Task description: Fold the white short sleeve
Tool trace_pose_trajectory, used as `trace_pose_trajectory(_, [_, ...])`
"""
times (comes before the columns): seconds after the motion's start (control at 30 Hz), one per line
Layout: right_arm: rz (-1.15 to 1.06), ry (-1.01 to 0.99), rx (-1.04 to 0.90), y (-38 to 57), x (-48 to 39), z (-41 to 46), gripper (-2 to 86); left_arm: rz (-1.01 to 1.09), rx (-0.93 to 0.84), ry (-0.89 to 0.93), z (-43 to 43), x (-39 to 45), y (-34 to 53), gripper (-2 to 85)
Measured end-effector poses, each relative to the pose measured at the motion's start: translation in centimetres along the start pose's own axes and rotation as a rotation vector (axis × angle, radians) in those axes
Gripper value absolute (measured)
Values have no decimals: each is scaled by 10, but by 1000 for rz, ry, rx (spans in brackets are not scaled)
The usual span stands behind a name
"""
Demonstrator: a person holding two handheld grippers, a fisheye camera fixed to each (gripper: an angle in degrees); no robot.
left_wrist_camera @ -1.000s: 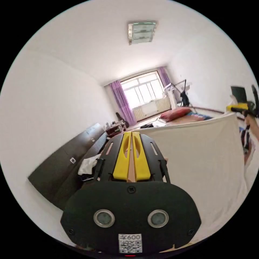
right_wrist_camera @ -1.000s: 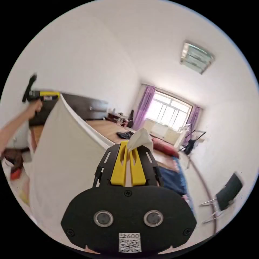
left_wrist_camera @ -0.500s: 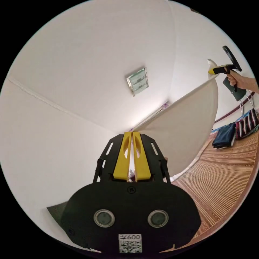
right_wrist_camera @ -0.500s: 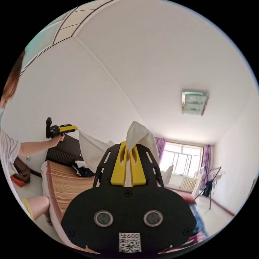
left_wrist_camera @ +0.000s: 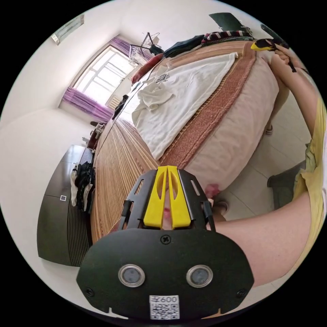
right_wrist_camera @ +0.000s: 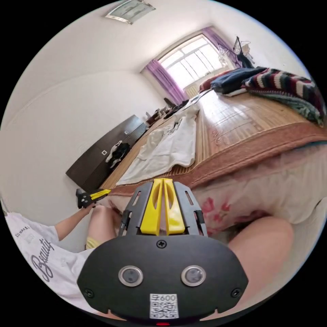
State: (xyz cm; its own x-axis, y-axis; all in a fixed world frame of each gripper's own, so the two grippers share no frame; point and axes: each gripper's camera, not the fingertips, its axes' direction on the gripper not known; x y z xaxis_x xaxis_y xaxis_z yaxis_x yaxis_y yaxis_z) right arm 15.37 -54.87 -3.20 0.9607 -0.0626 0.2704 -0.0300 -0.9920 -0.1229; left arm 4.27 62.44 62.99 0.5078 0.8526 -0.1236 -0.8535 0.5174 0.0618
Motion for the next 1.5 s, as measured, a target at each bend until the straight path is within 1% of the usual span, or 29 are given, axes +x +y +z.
trace_pose_trajectory(0.07, [-109,98,40,-26,-16,-5,-9,19,6,-20,0,-23,-8,14])
trace_pose_trajectory(0.1, [-127,114,41,-34,-20,-2,-9,-7,14,-25,1,-43,-19,15])
trace_pose_trajectory(0.17, [-183,129,23,-67,-35,17,-8,-66,38,16,5,-76,-40,18])
trace_pose_trajectory(0.23, [-244,135,-13,-91,-49,41,-8,-132,85,113,13,-115,-70,19])
trace_pose_trajectory(0.3, [-282,183,-84,-111,-58,73,-8,-154,94,159,25,-137,-91,22])
trace_pose_trajectory(0.33, [-303,224,-171,-122,-61,98,-8,-160,87,169,30,-144,-97,23])
trace_pose_trajectory(0.37, [-346,257,-286,-129,-64,125,-8,-173,54,183,43,-158,-108,25])
trace_pose_trajectory(0.4, [-368,276,-355,-131,-65,139,-8,-175,-2,208,59,-171,-117,29])
trace_pose_trajectory(0.43, [-407,355,-524,-129,-64,167,-9,-184,-93,245,80,-183,-121,34])
trace_pose_trajectory(0.47, [-458,359,-499,-129,-71,169,-9,-205,-113,269,87,-191,-120,36])
trace_pose_trajectory(0.5, [-447,372,-499,-131,-74,168,-9,-274,-86,310,88,-210,-113,42])
trace_pose_trajectory(0.53, [-412,400,-536,-137,-76,169,-8,-322,-86,326,89,-220,-109,47])
trace_pose_trajectory(0.57, [-427,401,-569,-138,-82,168,-8,-430,-103,369,92,-243,-98,53])
trace_pose_trajectory(0.6, [-438,400,-582,-138,-84,167,-8,-520,-98,445,93,-265,-84,57])
trace_pose_trajectory(0.63, [-451,402,-599,-137,-89,166,-8,-563,-78,513,93,-281,-70,57])
trace_pose_trajectory(0.73, [-494,424,-638,-133,-104,161,-8,-597,-56,537,84,-303,-53,56])
trace_pose_trajectory(0.87, [-637,514,-761,-121,-130,162,-9,-500,-160,509,67,-325,-69,59])
trace_pose_trajectory(0.97, [-704,535,-710,-111,-134,152,-9,-436,-175,482,55,-338,-72,64])
trace_pose_trajectory(1.1, [-564,453,-605,-127,-126,129,-9,-424,-149,471,51,-375,-65,79])
trace_pose_trajectory(1.17, [-488,358,-411,-144,-126,103,-8,-472,-141,469,47,-398,-59,80])
trace_pose_trajectory(1.23, [-467,361,-334,-151,-123,98,-8,-572,-66,442,38,-431,-46,79])
trace_pose_trajectory(1.3, [-475,394,-389,-155,-116,112,-8,-661,-49,444,40,-455,-35,83])
trace_pose_trajectory(1.33, [-477,417,-447,-156,-110,124,-7,-688,-64,459,44,-462,-32,85])
trace_pose_trajectory(1.37, [-473,441,-484,-156,-104,133,-5,-743,-117,507,55,-474,-25,95])
trace_pose_trajectory(1.4, [-476,445,-479,-155,-103,134,-5,-777,-142,566,64,-484,-17,99])
trace_pose_trajectory(1.47, [-452,438,-340,-149,-100,117,3,-802,-54,618,64,-493,0,97])
trace_pose_trajectory(1.5, [-440,430,-317,-148,-98,113,10,-829,-18,639,63,-498,12,97])
